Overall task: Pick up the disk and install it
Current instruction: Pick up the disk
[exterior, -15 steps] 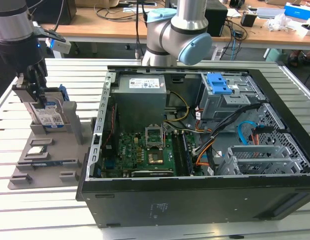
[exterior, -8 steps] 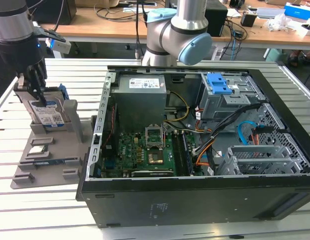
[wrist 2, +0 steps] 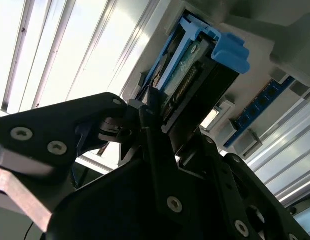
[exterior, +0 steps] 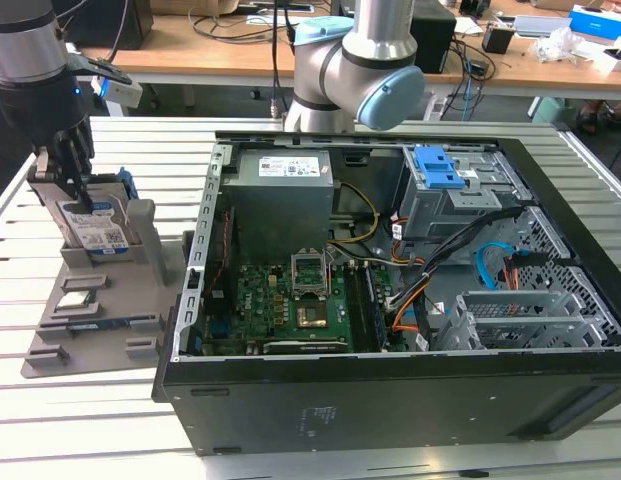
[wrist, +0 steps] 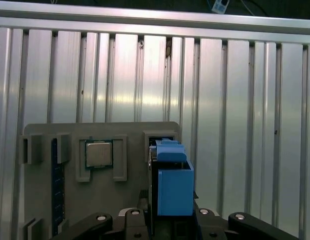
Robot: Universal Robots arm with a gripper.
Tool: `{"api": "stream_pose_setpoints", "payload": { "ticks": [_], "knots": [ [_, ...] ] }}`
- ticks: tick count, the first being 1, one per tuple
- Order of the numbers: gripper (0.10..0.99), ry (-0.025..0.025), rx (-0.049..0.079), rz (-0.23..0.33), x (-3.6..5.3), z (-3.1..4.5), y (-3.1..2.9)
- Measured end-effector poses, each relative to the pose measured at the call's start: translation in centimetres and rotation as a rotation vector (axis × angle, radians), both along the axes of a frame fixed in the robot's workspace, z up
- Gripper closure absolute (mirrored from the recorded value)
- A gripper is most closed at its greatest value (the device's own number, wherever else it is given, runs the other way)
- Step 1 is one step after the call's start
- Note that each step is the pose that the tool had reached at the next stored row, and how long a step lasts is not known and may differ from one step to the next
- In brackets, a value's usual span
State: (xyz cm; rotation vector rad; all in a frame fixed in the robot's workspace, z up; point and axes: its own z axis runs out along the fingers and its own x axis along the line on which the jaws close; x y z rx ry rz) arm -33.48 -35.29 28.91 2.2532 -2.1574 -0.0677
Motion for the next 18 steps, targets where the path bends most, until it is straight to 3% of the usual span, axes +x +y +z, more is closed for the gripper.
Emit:
{"api": "stream_pose_setpoints", "payload": {
  "ticks": [18],
  "knots": [
    [0.725, -0.0001, 0.0, 0.0, 0.0, 0.86, 0.03]
  ]
}}
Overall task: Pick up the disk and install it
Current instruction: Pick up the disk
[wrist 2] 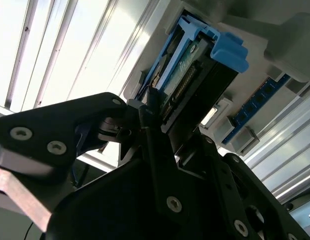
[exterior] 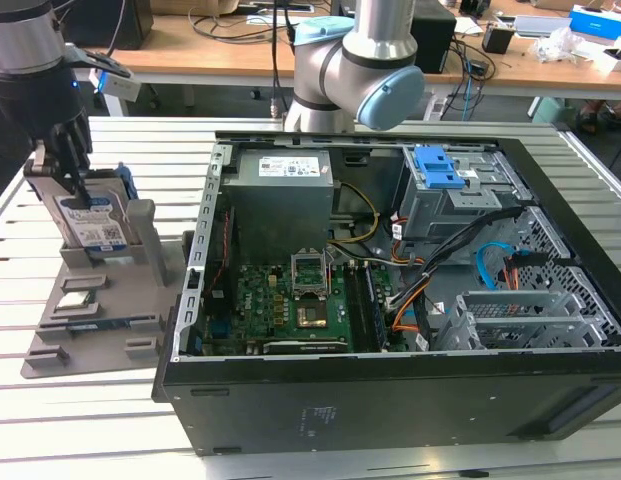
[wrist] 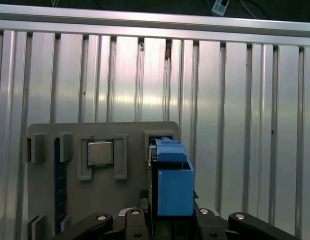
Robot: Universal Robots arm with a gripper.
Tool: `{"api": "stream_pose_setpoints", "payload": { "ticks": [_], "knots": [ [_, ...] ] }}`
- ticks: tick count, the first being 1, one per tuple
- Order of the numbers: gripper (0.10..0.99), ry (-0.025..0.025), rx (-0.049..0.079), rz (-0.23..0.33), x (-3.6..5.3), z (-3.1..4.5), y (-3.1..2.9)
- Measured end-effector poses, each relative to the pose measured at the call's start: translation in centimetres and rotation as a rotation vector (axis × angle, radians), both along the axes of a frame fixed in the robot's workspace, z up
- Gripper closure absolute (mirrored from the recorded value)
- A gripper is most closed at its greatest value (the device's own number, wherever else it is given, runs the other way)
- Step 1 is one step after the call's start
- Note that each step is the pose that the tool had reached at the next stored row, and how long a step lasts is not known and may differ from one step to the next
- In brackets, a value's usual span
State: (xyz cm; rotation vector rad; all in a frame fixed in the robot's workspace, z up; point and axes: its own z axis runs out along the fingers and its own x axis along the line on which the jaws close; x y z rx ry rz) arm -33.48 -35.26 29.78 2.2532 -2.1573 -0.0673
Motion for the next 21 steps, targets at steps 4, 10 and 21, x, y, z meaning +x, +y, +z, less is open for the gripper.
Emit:
{"api": "stream_pose_setpoints", "payload": {
  "ticks": [4, 10, 21],
  "knots": [
    [0.725, 0.0001, 0.0, 0.0, 0.0, 0.25, 0.0],
    [0.725, 0.0, 0.0, 0.0, 0.0, 0.72, 0.0],
    [0.725, 0.0003, 0.0, 0.0, 0.0, 1.2, 0.0]
  ]
}}
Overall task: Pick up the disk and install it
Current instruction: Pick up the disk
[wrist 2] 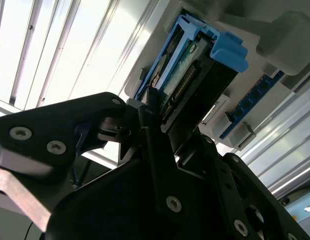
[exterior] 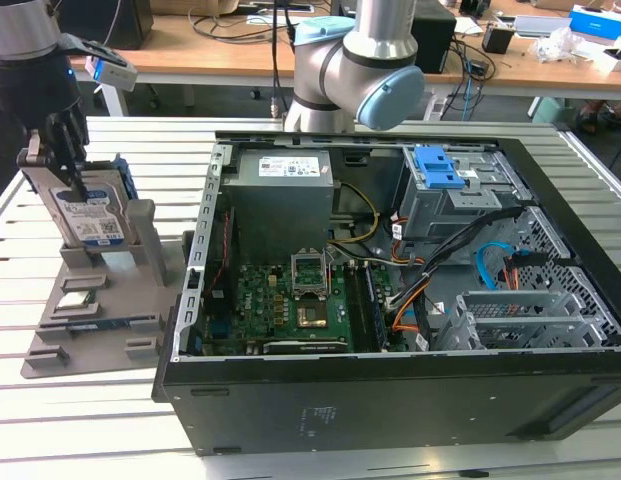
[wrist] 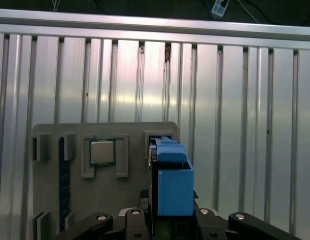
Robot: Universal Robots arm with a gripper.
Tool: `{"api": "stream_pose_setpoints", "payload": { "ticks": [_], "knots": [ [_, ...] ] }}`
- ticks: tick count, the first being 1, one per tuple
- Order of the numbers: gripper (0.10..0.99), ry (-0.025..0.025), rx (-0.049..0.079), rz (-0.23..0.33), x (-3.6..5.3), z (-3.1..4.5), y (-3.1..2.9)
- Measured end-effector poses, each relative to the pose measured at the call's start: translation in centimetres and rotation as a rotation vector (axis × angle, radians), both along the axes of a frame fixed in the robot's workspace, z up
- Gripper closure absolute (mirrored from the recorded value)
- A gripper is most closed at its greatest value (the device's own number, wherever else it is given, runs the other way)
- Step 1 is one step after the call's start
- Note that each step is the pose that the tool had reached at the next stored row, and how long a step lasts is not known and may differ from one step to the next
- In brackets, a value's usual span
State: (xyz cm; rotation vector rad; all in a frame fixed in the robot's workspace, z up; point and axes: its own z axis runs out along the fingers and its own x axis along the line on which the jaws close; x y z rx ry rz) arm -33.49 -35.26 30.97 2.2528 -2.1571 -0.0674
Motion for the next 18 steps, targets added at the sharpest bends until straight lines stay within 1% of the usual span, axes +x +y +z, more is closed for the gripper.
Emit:
{"api": "stream_pose_setpoints", "payload": {
  "ticks": [1, 4, 18],
  "knots": [
    [0.725, -0.0001, 0.0, 0.0, 0.0, 0.06, 0.0],
    [0.725, -0.0003, 0.0, 0.0, 0.0, 0.64, 0.04],
    [0.725, -0.0002, 0.0, 0.0, 0.0, 2.43, 0.09]
  ]
}}
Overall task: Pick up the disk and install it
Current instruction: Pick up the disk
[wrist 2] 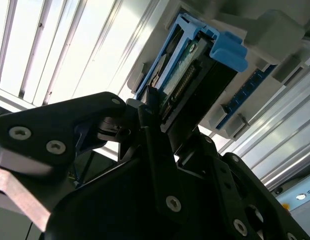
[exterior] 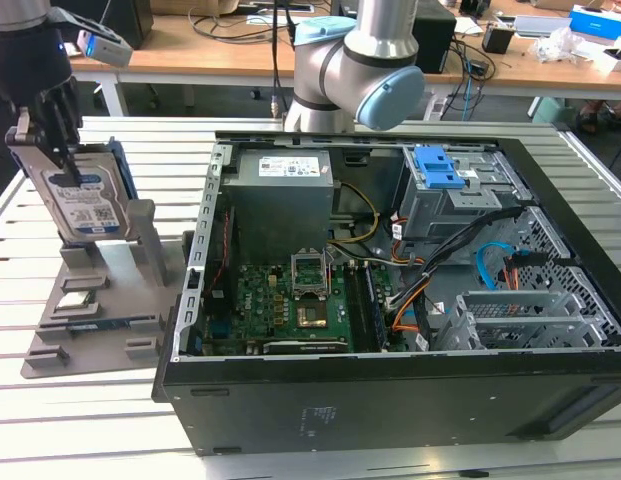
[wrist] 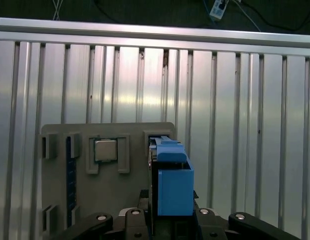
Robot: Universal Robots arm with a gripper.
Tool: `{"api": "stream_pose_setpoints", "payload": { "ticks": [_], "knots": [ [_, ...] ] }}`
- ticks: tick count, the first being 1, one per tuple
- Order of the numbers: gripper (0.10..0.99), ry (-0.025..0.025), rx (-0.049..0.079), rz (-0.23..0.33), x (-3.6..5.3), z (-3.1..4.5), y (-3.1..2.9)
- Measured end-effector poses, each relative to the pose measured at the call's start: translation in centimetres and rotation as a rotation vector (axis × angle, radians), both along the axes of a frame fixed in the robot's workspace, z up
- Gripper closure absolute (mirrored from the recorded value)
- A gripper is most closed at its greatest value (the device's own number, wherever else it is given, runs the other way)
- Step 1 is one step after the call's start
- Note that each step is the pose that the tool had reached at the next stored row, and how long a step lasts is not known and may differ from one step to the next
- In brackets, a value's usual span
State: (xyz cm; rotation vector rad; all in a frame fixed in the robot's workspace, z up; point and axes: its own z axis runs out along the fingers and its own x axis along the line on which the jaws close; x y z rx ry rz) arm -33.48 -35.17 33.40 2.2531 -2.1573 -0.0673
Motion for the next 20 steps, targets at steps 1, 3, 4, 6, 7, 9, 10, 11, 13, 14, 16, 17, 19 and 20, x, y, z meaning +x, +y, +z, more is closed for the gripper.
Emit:
{"api": "stream_pose_setpoints", "payload": {
  "ticks": [1, 3, 4, 6, 7, 9, 10, 11, 13, 14, 16, 17, 19, 20],
  "knots": [
    [0.725, 0.0, 0.0, 0.0, 0.0, 0.07, 0.0],
    [0.725, -0.0001, 0.0, 0.0, 0.0, 0.23, 0.0],
    [0.725, -0.0001, 0.0, 0.0, 0.0, 0.3, 0.0],
    [0.725, 0.0, 0.0, 0.0, 0.0, 0.48, 0.0],
    [0.725, 0.0, 0.0, 0.0, 0.0, 0.54, 0.0],
    [0.725, 0.0, 0.0, 0.0, 0.0, 0.73, 0.0],
    [0.725, 0.0, 0.0, 0.0, 0.0, 0.93, 0.0],
    [0.725, 0.0, 0.0, 0.0, 0.0, 1.07, 0.0],
    [0.725, 0.0, 0.0, 0.0, 0.0, 1.29, 0.0],
    [0.725, -0.0001, 0.0, 0.0, 0.0, 1.43, 0.0],
    [0.725, -0.0001, 0.0, 0.0, 0.0, 1.76, 0.0],
    [0.725, 0.0, 0.0, 0.0, 0.0, 1.88, 0.0],
    [0.725, 0.0, 0.0, 0.0, 0.0, 2.12, 0.0],
    [0.725, -0.0001, 0.0, 0.0, 0.0, 2.21, 0.0]
  ]
}}
